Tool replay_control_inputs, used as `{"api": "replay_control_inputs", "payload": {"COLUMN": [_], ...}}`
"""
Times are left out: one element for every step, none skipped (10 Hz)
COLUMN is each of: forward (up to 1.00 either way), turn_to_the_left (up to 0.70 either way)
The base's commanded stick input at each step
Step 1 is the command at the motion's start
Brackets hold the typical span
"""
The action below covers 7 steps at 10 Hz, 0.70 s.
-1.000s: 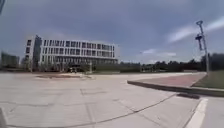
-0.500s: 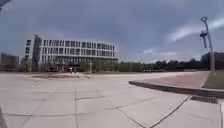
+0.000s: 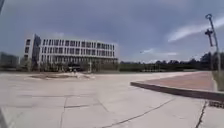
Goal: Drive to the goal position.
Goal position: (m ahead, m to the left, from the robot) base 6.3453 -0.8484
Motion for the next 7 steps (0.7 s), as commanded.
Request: {"api": "replay_control_inputs", "payload": {"forward": [1.0, 1.0, 1.0, 1.0, 1.0, 1.0, 1.0], "turn_to_the_left": [0.0, 0.0, 0.0, 0.0, 0.0, 0.0, 0.0]}}
